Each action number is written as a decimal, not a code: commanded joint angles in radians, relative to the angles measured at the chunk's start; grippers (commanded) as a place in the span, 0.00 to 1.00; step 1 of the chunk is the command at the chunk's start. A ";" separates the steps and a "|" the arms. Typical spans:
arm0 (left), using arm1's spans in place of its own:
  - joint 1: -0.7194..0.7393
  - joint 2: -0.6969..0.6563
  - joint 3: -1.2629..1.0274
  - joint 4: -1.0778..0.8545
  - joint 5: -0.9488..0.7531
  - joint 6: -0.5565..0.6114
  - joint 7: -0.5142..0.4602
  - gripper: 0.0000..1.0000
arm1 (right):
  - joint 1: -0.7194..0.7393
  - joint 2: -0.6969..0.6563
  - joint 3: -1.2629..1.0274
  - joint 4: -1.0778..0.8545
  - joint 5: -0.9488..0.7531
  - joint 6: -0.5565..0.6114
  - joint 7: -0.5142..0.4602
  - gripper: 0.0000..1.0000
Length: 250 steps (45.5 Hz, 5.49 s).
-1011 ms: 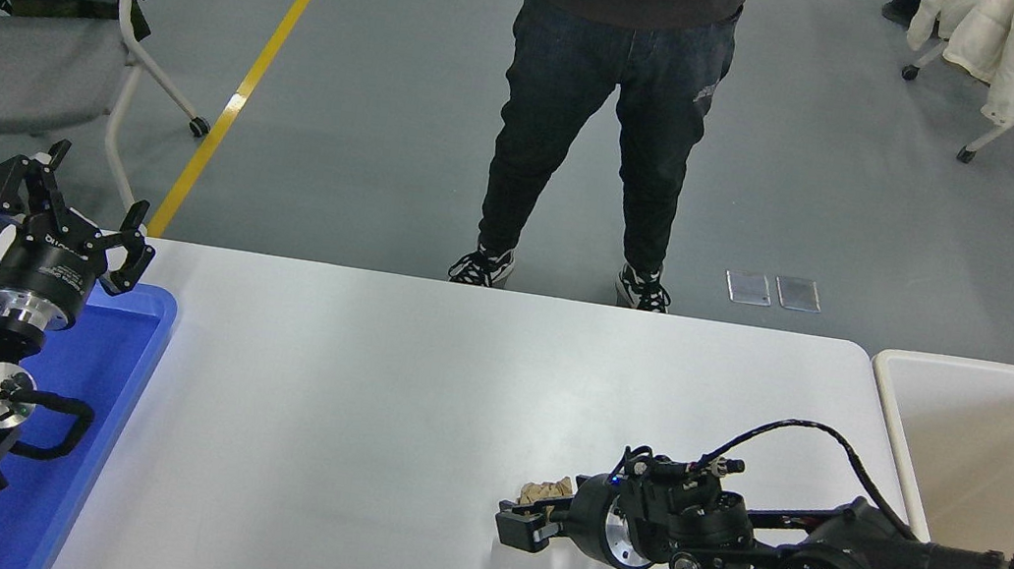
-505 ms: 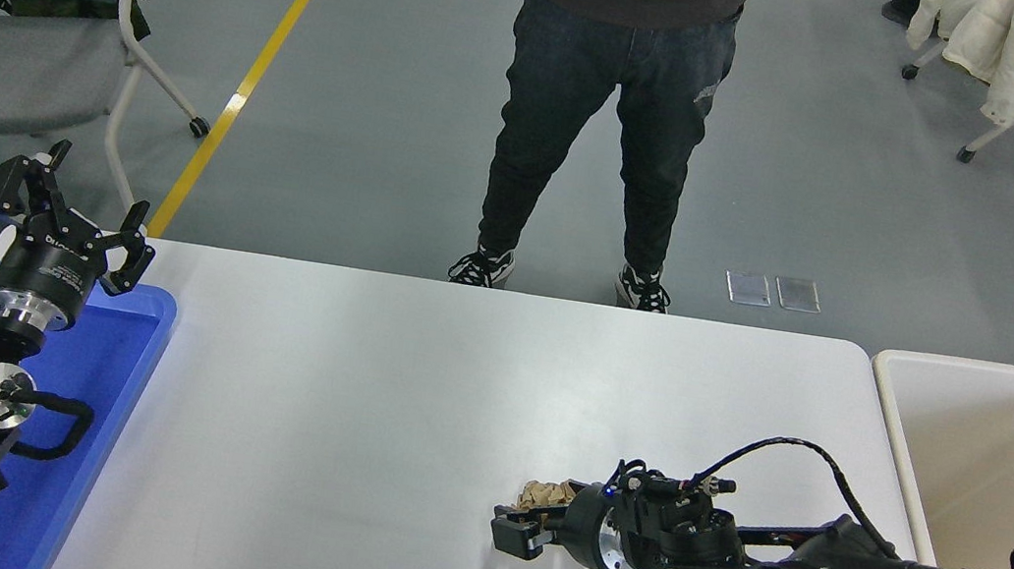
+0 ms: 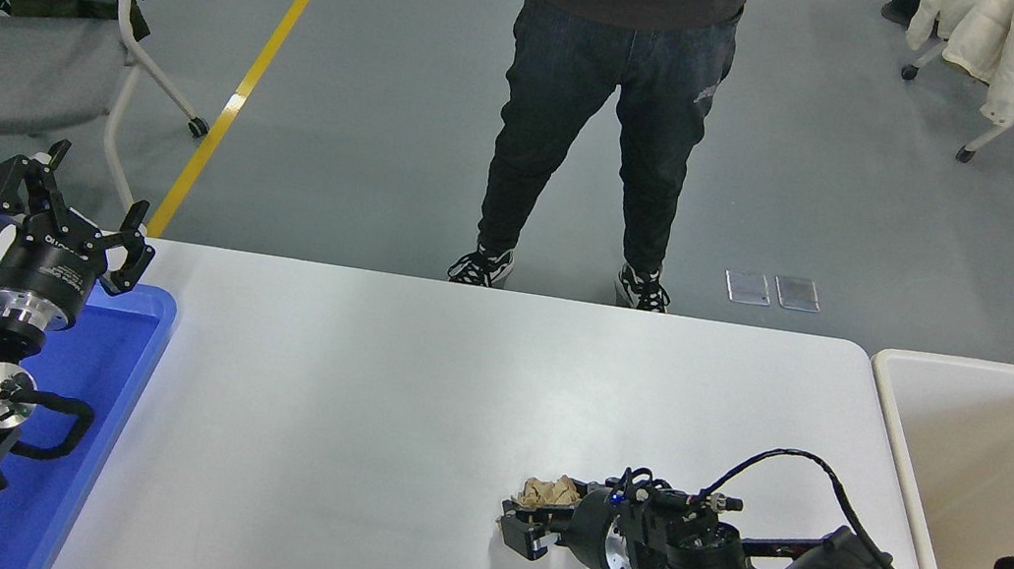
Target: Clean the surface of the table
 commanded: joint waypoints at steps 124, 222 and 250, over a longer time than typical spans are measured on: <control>0.000 0.000 0.000 0.001 0.000 0.002 0.000 1.00 | -0.061 -0.938 0.243 -0.324 1.057 0.243 0.316 0.00; 0.000 0.000 0.000 0.001 0.000 0.002 0.000 1.00 | -0.141 -0.325 0.246 -1.038 1.232 0.140 0.323 0.99; 0.000 0.000 0.000 -0.001 0.000 0.002 0.000 1.00 | -0.177 -0.374 0.997 -0.748 1.430 0.301 0.352 0.99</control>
